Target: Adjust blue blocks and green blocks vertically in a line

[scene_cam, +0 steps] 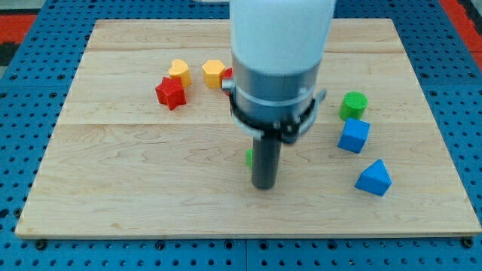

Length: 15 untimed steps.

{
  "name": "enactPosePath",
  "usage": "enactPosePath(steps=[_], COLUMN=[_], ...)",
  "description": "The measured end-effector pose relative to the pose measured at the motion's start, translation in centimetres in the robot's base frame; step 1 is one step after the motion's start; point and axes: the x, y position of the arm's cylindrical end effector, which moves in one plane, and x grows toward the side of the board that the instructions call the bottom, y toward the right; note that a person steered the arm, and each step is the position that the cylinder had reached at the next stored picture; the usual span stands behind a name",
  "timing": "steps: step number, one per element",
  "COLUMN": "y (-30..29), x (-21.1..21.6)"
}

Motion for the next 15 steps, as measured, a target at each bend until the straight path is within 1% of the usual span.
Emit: enactPosePath(steps=[1, 2, 3, 4, 5, 6, 7, 8, 9, 10, 11, 12, 13, 14, 15], y=[0.0, -1.0, -9.3, -6.2, 1.4, 3.3, 0.3, 4.4, 11.8, 12.4, 6.1, 4.6, 6.9, 7.1, 10.8], x=[-6.7, -11.1, -11.2, -12.6, -13.2, -14.5, -16.6, -18.0, -18.0, -18.2, -17.2, -12.0, -8.3, -6.2, -6.2])
